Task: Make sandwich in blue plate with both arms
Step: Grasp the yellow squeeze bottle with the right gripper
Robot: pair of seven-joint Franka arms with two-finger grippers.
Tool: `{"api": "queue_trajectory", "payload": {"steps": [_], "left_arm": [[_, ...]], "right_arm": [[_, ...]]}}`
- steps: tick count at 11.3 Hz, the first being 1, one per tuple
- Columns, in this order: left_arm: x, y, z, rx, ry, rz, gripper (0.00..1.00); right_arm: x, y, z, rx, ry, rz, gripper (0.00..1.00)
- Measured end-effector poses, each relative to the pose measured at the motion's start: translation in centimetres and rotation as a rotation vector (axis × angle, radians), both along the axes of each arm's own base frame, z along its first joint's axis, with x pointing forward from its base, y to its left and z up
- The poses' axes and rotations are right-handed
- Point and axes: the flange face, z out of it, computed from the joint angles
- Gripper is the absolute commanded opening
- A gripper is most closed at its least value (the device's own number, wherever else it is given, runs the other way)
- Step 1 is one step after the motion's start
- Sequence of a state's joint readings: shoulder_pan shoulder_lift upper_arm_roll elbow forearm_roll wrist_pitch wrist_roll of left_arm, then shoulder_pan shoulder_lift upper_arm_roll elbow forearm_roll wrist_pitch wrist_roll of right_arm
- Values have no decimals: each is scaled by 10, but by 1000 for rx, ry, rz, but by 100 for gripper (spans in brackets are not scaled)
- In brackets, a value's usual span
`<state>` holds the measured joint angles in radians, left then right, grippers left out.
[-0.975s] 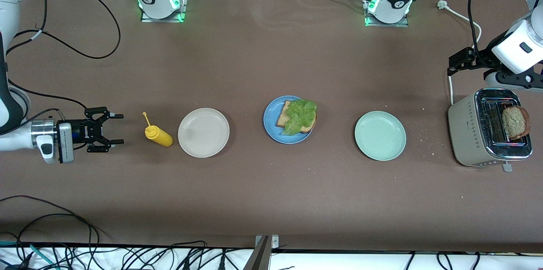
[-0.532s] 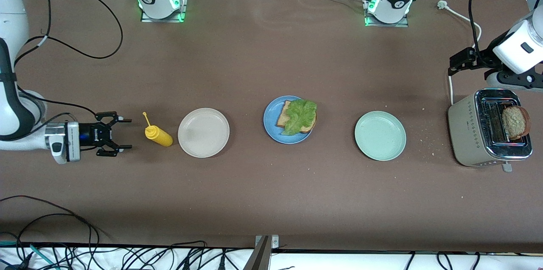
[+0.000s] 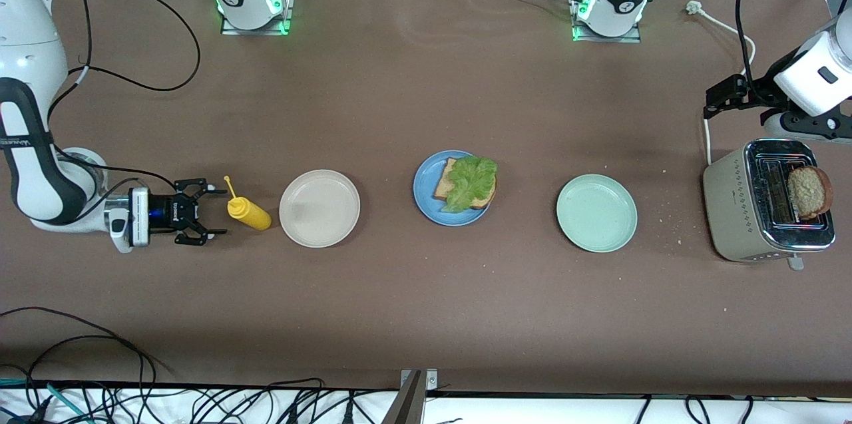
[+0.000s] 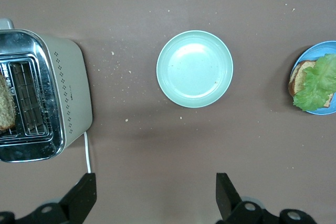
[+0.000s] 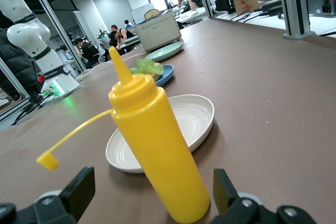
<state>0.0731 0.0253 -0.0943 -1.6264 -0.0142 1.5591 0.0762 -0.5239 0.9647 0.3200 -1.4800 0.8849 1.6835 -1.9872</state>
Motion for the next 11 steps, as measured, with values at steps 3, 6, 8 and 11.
{"api": "queue_trajectory", "payload": {"steps": [3,6,8,11], "left_arm": [[0,0,0,0,0,0,100],[0,0,0,0,0,1,100],[0,0,0,0,0,1,100],[0,0,0,0,0,1,100]], "right_arm": [[-6,5,-23,46,-52,5,100],[-8,9,-32,59,-56,9,100],[-9,16,-37,73,-50,10,100],[-7,33,-39,92,-46,15,97]]}}
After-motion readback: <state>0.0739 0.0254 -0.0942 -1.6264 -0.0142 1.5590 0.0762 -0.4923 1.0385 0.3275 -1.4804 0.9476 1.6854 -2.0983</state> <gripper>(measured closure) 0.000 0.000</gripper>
